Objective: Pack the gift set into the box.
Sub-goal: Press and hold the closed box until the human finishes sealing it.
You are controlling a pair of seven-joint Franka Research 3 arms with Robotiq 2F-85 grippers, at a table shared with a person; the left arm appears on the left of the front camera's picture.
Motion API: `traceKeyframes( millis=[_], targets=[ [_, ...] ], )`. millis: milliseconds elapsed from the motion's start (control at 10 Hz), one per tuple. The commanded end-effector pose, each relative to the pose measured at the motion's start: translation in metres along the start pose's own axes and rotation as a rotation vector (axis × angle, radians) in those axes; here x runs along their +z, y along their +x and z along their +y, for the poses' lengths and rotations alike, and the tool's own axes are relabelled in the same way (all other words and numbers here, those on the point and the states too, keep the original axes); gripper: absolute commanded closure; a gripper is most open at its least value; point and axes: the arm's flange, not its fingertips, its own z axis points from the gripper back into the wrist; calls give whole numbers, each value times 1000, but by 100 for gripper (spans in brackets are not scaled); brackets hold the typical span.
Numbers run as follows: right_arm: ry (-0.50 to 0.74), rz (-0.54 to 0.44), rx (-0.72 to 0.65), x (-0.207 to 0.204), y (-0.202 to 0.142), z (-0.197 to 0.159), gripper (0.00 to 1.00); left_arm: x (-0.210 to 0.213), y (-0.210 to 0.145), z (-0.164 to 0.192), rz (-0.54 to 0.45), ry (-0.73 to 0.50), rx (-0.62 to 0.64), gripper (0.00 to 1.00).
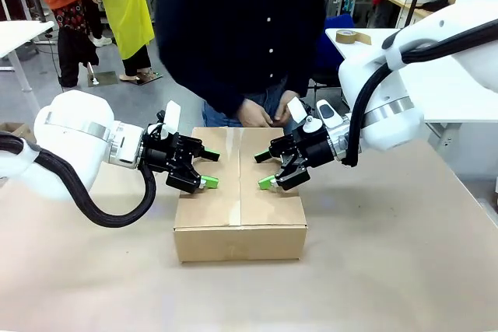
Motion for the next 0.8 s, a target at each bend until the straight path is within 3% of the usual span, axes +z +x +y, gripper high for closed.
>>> traceKeyframes(
  millis=[0, 700],
  targets=[
    [-2, 4, 0, -1, -2, 0, 0, -1, -4, -2, 0, -2, -18, 0],
    [-2, 4, 0, -1, -2, 0, 0, -1, -4, -2, 0, -2, -18, 0]
  ],
)
